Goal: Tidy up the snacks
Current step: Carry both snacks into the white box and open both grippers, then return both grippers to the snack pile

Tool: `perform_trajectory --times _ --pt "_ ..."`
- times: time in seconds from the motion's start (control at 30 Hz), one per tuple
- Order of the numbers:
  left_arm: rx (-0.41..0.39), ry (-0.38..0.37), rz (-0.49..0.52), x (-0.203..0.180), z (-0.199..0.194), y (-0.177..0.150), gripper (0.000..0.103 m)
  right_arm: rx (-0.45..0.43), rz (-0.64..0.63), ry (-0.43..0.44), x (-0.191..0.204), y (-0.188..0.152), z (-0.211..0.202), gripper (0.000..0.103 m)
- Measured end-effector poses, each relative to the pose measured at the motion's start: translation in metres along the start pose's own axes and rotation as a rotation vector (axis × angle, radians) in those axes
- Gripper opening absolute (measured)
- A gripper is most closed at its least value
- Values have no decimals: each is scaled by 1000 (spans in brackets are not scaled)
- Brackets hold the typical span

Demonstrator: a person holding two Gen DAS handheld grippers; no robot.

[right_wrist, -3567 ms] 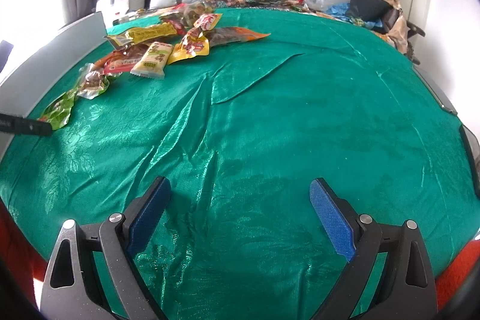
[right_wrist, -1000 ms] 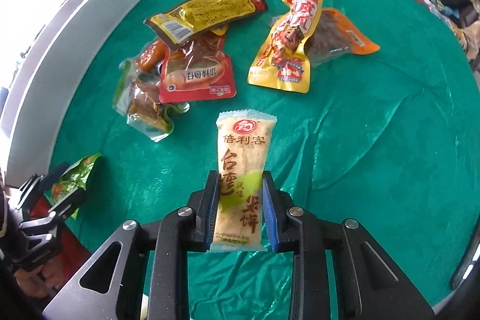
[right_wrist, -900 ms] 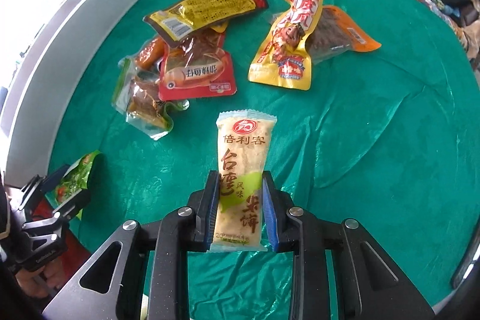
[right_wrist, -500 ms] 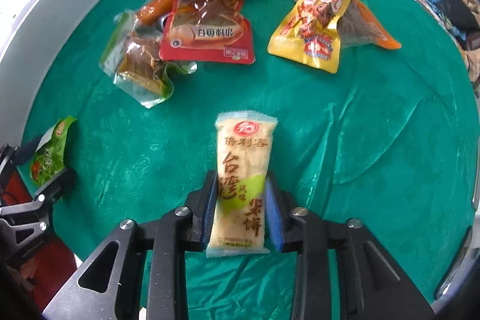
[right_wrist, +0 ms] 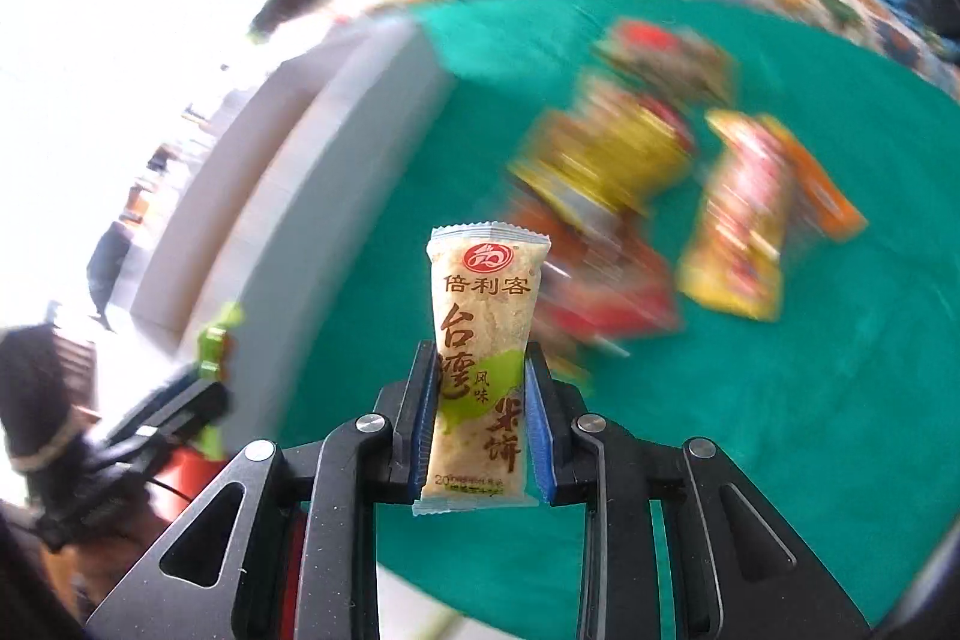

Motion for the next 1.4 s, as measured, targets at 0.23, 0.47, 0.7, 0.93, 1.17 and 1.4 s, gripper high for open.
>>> perform_trajectory --times 0.23,0.47,0.7,0.93,1.17,1.4 --pt "-41 420 -26 105 -24 51 74 -63 -133 239 160 61 21 32" --pt "5 519 -24 134 -12 41 87 -114 -206 258 203 61 39 73" --pt "-50 383 29 84 6 39 87 -170 -248 -99 48 9 38 73" --pt "72 388 177 26 66 19 87 -137 -106 -506 -172 -87 21 73" --pt "102 400 170 20 76 12 90 -192 95 -642 -278 -113 -18 73" --pt "-52 533 172 5 48 13 91 -236 137 -620 -301 -107 -21 74"
Point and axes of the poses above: each gripper's, at about its wrist camera, not at the fingertips, and z roughly the way its jaws point, x to its left, y to its top, the point moved 1 cm from there along z, roughly the way its jaws point
